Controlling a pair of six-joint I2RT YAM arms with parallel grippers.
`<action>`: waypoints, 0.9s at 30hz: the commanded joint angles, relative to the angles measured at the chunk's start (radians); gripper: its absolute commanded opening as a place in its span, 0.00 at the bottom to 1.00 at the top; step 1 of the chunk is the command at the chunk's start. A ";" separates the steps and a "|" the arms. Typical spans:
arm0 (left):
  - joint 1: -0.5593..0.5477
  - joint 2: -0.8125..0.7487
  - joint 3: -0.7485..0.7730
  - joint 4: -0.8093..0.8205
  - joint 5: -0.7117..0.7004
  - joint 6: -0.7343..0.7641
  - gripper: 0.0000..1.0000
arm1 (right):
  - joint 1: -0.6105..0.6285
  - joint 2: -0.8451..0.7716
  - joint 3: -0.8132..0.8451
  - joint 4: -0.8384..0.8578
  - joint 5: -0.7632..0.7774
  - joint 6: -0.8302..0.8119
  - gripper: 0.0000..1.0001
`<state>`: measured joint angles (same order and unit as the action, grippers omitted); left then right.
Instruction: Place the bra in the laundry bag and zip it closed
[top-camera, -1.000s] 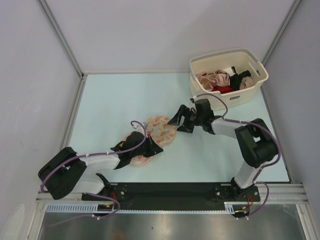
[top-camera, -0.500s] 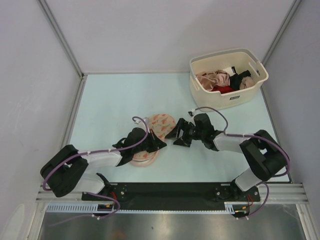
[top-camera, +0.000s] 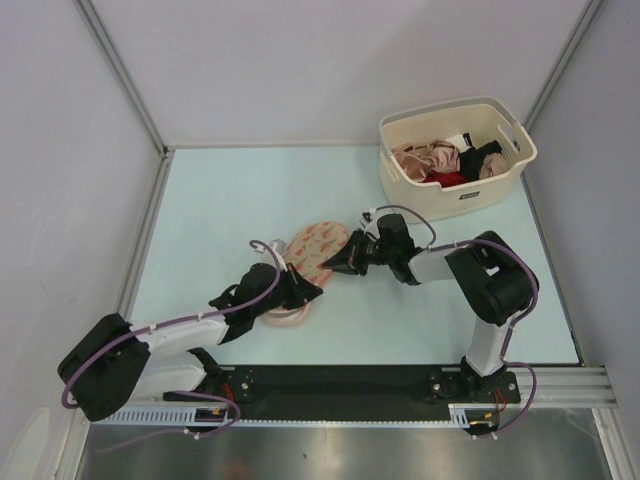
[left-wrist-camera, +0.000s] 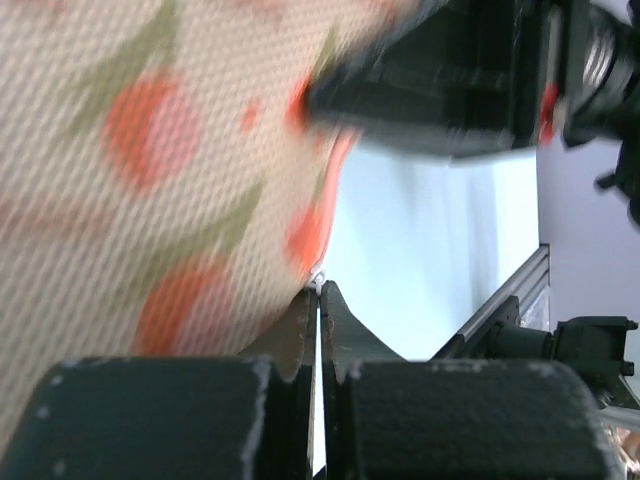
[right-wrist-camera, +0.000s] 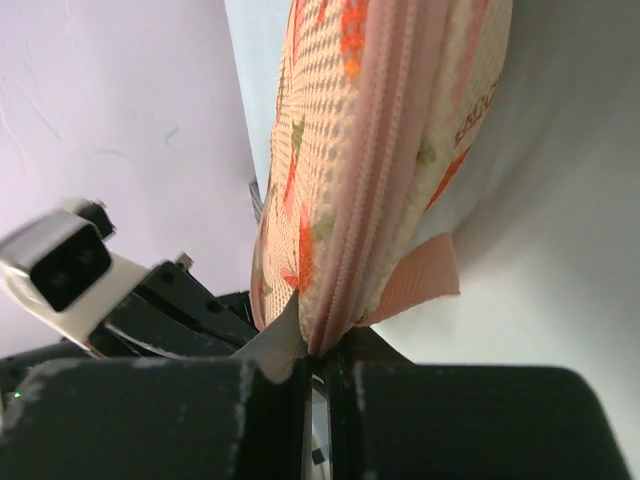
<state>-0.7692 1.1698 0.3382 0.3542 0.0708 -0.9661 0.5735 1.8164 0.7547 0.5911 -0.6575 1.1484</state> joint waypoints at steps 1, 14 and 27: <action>0.024 -0.079 -0.091 -0.018 0.004 0.012 0.00 | -0.115 0.044 0.123 -0.107 -0.019 -0.111 0.00; 0.067 -0.269 -0.148 -0.118 0.020 0.007 0.00 | -0.095 0.072 0.350 -0.499 0.012 -0.406 0.58; 0.064 -0.055 -0.036 0.044 0.096 -0.002 0.00 | 0.060 -0.259 -0.077 -0.291 0.196 -0.221 0.92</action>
<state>-0.7055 1.0660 0.2714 0.2981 0.1287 -0.9676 0.5846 1.6325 0.7391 0.1555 -0.5335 0.8398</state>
